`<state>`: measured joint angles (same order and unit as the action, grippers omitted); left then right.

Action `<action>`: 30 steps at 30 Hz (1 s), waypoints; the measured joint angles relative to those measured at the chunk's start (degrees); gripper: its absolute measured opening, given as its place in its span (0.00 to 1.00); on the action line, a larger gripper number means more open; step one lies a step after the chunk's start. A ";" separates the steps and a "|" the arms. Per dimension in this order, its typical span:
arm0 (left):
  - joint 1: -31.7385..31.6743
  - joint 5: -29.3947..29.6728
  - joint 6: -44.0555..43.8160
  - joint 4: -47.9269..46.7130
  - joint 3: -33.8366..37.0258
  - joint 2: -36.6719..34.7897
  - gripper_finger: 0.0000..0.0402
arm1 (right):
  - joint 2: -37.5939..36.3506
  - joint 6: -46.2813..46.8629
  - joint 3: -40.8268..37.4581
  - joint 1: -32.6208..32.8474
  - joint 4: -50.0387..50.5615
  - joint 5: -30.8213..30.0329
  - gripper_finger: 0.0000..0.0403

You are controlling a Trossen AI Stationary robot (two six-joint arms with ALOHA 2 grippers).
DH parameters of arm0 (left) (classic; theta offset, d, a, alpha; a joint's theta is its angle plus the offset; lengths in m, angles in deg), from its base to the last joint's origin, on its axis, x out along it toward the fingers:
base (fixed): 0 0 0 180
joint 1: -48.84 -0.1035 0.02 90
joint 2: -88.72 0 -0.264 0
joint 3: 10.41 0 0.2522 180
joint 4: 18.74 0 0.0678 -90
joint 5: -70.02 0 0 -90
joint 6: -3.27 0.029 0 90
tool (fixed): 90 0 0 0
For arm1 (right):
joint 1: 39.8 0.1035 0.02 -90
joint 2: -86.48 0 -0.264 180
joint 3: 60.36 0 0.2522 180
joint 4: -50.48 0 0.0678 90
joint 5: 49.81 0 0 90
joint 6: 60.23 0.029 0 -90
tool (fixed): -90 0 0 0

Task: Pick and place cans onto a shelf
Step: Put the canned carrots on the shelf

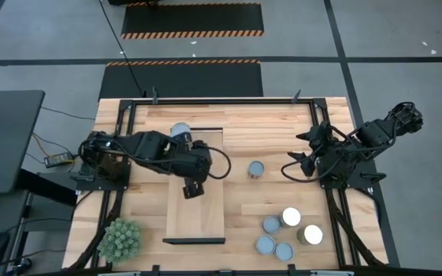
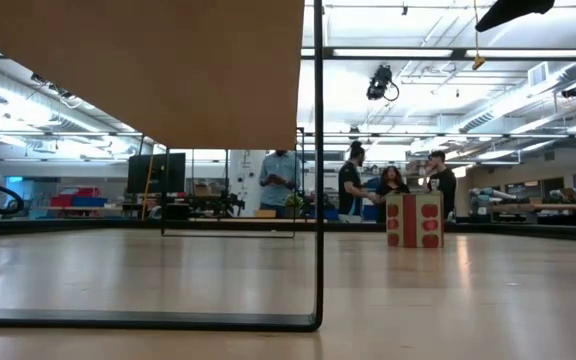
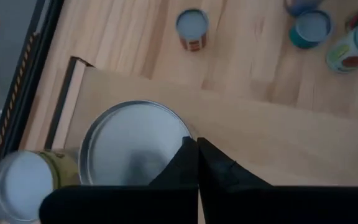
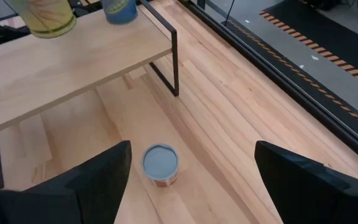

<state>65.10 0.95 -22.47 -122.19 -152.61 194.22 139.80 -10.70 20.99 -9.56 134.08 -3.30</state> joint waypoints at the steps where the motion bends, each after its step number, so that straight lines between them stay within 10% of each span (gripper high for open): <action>1: 0.44 -0.12 -0.59 -0.04 2.21 -0.92 0.00 | 0.08 0.00 0.00 0.00 -0.17 -0.01 0.87; 15: 3.31 3.19 -11.18 10.91 33.44 -20.80 0.00 | 1.13 0.37 0.00 0.00 -0.87 0.03 0.87; 30: 2.59 9.45 -7.37 15.30 41.58 -22.13 0.00 | 1.15 1.25 0.00 0.01 -1.24 0.05 0.87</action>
<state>67.69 10.40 -29.85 -106.89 -111.02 172.09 140.96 -9.45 20.99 -9.55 132.85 -3.25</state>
